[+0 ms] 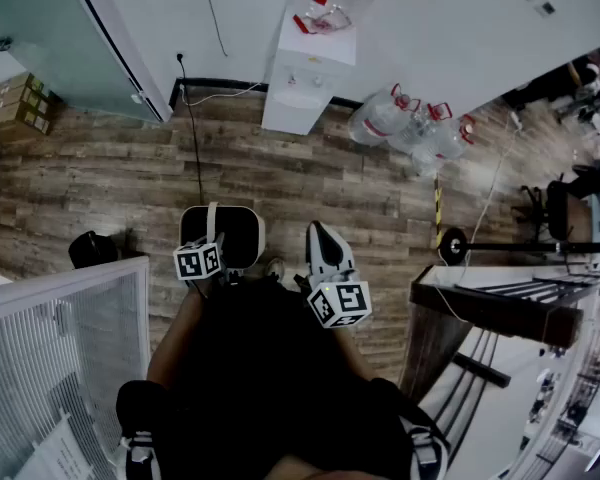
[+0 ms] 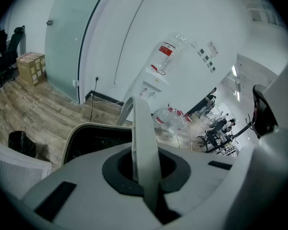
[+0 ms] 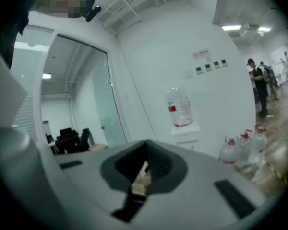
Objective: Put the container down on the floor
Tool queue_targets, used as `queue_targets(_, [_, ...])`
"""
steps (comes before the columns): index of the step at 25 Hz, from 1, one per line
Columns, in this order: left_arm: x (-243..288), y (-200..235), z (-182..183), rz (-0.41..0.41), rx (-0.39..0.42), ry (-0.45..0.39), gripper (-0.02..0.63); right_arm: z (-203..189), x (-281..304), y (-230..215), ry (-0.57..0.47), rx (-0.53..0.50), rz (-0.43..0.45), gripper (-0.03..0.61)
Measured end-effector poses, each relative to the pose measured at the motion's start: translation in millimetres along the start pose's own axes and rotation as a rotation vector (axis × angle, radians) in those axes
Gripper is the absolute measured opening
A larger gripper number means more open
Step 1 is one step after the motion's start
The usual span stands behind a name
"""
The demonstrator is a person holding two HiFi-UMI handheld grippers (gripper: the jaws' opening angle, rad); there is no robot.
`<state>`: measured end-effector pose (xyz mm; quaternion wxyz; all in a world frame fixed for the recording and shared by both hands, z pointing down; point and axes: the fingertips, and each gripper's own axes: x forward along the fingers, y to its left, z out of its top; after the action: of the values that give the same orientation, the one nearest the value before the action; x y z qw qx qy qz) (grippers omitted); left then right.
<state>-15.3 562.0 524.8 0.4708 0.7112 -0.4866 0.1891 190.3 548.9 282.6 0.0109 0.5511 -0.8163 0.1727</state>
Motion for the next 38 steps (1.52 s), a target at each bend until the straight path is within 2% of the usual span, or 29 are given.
queue_targets(14, [4.6,-8.5,-8.1,0.015,-0.007,-0.002,0.025,4.8,-9.5,-4.8,-0.012,0.007,0.03,0.032])
queue_targets(22, [14.0,-15.5,-11.0,0.028,-0.034,-0.011,0.025,8.2,-11.6,-33.5,-0.011,0.007,0.041,0.034])
queue_targets(29, [19.5,-17.1,-8.7,0.063,-0.067,-0.042,0.025,7.5,-5.1,-54.9,-0.008,0.02,0.102,0.034])
queue_targets(38, [31.4,-5.4,5.3,0.076,-0.093,-0.036,0.025,2.5,16.9,-61.8,0.017,0.021,0.128,0.034])
